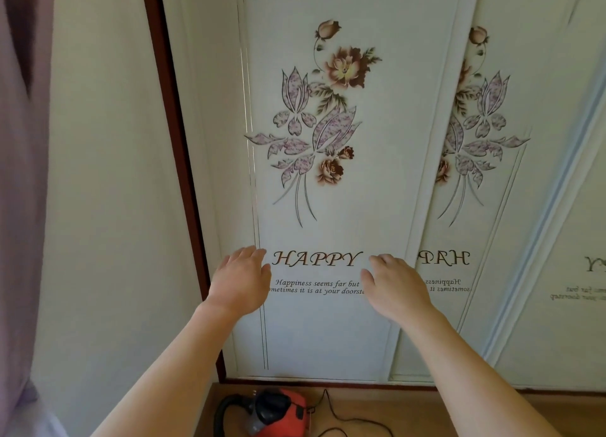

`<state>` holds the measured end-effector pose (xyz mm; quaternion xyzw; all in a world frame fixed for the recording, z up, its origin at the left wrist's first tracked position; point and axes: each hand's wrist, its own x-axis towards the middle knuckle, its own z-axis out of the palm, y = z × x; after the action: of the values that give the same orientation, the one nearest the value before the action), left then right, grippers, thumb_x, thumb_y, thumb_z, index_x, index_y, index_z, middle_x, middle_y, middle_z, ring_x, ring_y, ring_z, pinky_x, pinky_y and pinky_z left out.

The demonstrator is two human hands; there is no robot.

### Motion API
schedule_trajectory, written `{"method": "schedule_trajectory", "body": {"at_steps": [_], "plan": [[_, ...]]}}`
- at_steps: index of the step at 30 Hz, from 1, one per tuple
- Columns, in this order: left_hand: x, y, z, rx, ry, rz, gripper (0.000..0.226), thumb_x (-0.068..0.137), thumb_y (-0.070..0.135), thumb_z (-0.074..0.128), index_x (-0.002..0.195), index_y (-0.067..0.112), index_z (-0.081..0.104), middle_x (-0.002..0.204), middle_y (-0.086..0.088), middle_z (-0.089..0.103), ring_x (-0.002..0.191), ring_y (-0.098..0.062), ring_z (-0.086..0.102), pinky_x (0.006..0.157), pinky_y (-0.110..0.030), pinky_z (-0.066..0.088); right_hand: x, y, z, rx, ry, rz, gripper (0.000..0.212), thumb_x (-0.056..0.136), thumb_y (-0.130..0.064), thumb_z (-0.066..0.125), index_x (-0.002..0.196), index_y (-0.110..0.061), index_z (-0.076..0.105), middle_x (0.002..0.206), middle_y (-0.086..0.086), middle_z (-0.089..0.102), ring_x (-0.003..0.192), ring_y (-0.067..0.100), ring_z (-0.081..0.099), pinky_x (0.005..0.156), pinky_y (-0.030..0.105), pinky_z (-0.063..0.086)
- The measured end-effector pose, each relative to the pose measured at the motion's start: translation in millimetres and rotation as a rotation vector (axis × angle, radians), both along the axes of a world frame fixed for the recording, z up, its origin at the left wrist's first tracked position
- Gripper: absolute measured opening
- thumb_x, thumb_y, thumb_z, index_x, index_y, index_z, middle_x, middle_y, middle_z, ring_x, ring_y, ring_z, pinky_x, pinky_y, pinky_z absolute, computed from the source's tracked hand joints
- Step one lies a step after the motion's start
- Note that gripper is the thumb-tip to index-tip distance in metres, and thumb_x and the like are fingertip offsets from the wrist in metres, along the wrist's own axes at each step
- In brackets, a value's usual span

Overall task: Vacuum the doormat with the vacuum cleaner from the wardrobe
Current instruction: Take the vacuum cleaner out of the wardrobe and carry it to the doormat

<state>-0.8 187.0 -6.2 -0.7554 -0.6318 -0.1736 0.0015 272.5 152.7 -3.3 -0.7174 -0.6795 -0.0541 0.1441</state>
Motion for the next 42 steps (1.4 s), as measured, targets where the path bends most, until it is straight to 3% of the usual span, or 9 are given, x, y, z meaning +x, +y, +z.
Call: {"method": "schedule_trajectory", "body": {"at_steps": [4,13,29,42], "plan": [[-12,39,0,-0.025,0.001,-0.022,0.048,0.108,0.03,0.035,0.153,0.013,0.04,0.156,-0.005,0.043,0.147,-0.025,0.034,0.12,-0.038,0.023,-15,36,-5,-0.027,0.006,-0.008,0.046,0.104,-0.035,0.033,0.138,-0.012,0.052,0.136,0.005,0.056,0.122,0.027,0.053,0.097,0.036,0.043],[-19,103,-9,-0.059,0.001,0.004,0.048,0.109,0.03,0.033,0.153,0.013,0.04,0.157,-0.005,0.042,0.148,-0.024,0.033,0.121,-0.037,0.021,-14,106,-18,-0.051,0.003,0.008,0.045,0.104,-0.037,0.033,0.135,-0.011,0.054,0.135,0.006,0.058,0.12,0.029,0.054,0.098,0.037,0.044],[18,170,-14,-0.076,-0.026,0.27,0.048,0.108,0.031,0.034,0.152,0.015,0.041,0.155,-0.002,0.045,0.145,-0.023,0.038,0.12,-0.039,0.029,23,246,-11,-0.082,0.0,0.283,0.045,0.105,-0.036,0.031,0.133,-0.008,0.054,0.135,0.008,0.057,0.12,0.029,0.053,0.098,0.038,0.044],[-7,238,-26,-0.062,-0.002,0.341,0.047,0.107,0.032,0.035,0.15,0.015,0.044,0.152,-0.002,0.049,0.142,-0.021,0.041,0.117,-0.037,0.03,-15,323,-15,-0.102,-0.03,0.377,0.046,0.105,-0.038,0.031,0.134,-0.009,0.053,0.135,0.007,0.056,0.12,0.028,0.053,0.1,0.038,0.043]]}}
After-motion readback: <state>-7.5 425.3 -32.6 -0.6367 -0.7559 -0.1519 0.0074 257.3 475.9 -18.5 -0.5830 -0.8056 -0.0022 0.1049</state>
